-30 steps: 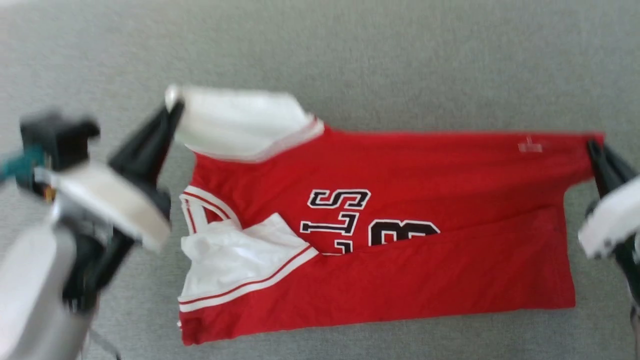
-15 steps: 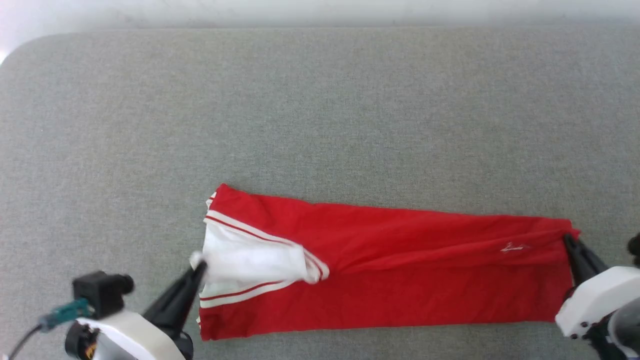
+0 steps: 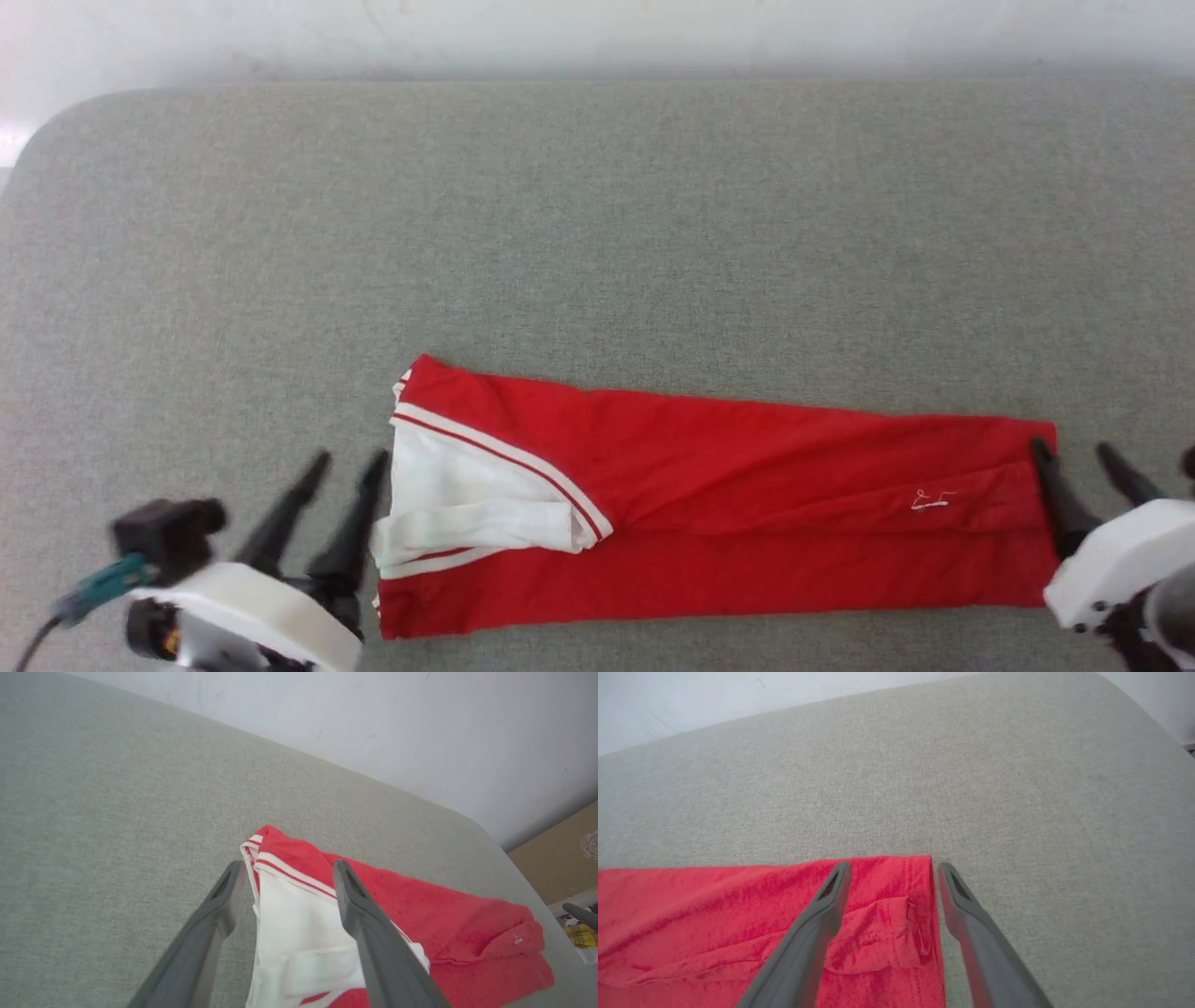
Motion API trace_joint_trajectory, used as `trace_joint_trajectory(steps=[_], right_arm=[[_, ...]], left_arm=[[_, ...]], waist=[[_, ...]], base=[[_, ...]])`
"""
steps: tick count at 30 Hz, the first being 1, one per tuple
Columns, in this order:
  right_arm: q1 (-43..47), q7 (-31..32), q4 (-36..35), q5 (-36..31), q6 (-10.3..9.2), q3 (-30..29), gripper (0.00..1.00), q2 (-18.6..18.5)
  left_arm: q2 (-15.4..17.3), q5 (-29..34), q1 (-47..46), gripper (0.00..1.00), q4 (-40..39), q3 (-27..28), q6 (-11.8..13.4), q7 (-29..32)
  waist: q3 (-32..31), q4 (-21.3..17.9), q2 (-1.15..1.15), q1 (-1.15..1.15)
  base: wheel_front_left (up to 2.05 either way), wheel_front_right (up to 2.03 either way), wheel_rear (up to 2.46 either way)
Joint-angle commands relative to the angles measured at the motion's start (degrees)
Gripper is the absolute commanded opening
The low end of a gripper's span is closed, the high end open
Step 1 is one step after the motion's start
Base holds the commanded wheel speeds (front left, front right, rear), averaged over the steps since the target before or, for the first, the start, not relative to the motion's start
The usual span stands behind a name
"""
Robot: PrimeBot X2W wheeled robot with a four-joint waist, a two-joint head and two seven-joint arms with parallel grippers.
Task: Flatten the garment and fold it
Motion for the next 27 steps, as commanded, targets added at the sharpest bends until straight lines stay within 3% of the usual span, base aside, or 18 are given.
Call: trace_joint_trajectory(steps=[1, 5, 10, 16, 23, 24, 25, 27], right_arm=[[0.8, 0.0, -1.1, 0.5, -0.05, -0.9, 1.00, 0.3], [2.1, 0.2, -2.5, -0.5, -0.05, -3.5, 1.00, 0.8], [2.7, 1.0, 0.4, -1.1, -0.05, -4.3, 1.00, 1.5], [1.8, 0.8, 5.9, -1.6, -0.05, -4.7, 1.00, 1.8], [0.1, 3.0, 11.6, -0.7, -0.05, -3.3, 1.00, 1.8], [-0.2, 3.7, 12.5, -0.6, -0.05, -3.4, 0.41, 1.8], [-0.6, 4.1, 13.3, -0.5, -0.05, -3.6, 0.04, 1.9], [-1.3, 4.8, 14.3, -0.7, -0.05, -3.7, 0.00, 1.9]], left_arm=[[-0.3, 0.1, 0.6, 1.00, -1.1, 1.4, 1.0, -1.9], [-1.8, 4.0, 2.6, 1.00, -4.7, 6.0, 4.8, -9.1], [-6.0, 13.6, 4.4, 1.00, -9.1, 11.8, 8.5, -10.8], [-10.6, 19.9, 6.8, 1.00, -9.4, 13.8, 6.4, -10.8], [-12.4, 23.0, 6.3, 1.00, -8.4, 15.1, 4.0, -10.9], [-12.6, 23.3, 6.1, 1.00, -8.3, 15.2, 3.8, -10.9], [-12.8, 23.6, 6.0, 1.00, -8.1, 15.2, 3.6, -10.9], [-13.2, 24.0, 5.8, 1.00, -7.8, 15.3, 3.2, -10.9]], waist=[[-0.2, -0.3, 0.00, 0.00], [0.1, -0.5, 0.00, 0.00], [0.7, -0.1, 0.00, 0.00], [1.7, 1.2, 0.00, 0.00], [2.8, 2.3, 0.00, 0.00], [3.0, 2.3, 0.00, 0.00], [3.0, 2.4, 0.00, 0.00], [3.1, 2.4, 0.00, 0.00]], base=[[0.00, 0.00, 0.00], [0.00, 0.00, 0.00], [0.00, 0.00, 0.00], [0.00, 0.00, 0.00], [0.00, 0.00, 0.00], [0.00, 0.00, 0.00], [0.00, 0.00, 0.00], [0.00, 0.00, 0.00]])
